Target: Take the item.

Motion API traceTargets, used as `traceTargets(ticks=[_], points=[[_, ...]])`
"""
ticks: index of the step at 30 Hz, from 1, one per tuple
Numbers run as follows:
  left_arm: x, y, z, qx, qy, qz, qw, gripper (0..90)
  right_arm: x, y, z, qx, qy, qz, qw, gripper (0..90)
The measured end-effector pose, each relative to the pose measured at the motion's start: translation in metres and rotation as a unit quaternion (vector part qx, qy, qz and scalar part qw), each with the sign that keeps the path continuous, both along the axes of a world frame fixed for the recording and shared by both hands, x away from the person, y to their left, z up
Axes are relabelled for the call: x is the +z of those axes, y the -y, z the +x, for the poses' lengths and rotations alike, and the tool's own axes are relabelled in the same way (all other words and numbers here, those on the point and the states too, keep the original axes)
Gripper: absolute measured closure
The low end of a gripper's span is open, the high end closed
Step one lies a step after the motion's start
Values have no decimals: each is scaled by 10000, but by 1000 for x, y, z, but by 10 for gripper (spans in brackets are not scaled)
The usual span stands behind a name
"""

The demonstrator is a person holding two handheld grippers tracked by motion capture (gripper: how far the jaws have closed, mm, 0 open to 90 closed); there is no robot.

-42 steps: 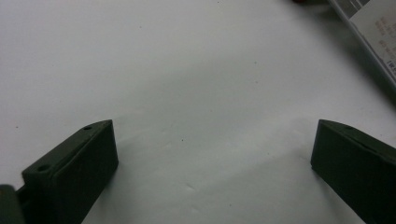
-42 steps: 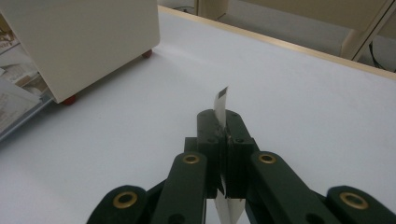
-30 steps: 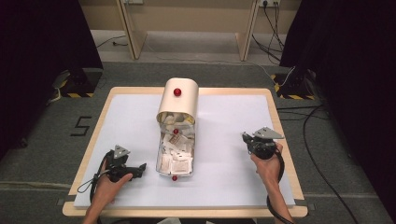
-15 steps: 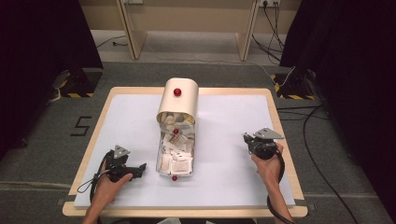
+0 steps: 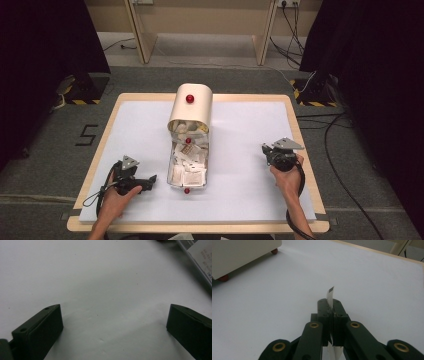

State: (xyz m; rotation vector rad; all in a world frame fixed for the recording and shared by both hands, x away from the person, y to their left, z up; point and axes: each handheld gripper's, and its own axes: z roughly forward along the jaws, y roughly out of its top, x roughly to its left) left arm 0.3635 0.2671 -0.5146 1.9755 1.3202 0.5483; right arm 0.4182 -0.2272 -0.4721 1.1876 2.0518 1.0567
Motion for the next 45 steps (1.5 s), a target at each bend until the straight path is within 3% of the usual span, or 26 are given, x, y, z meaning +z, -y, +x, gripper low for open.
traceTargets(ticks=[26, 45], points=[[0, 0, 0, -4, -4, 3, 10000, 0, -16, -4, 4, 33, -247, -156, 9996, 873], [0, 0, 0, 0, 0, 0, 10000, 0, -19, -8, 4, 65, -314, -164, 9994, 867]])
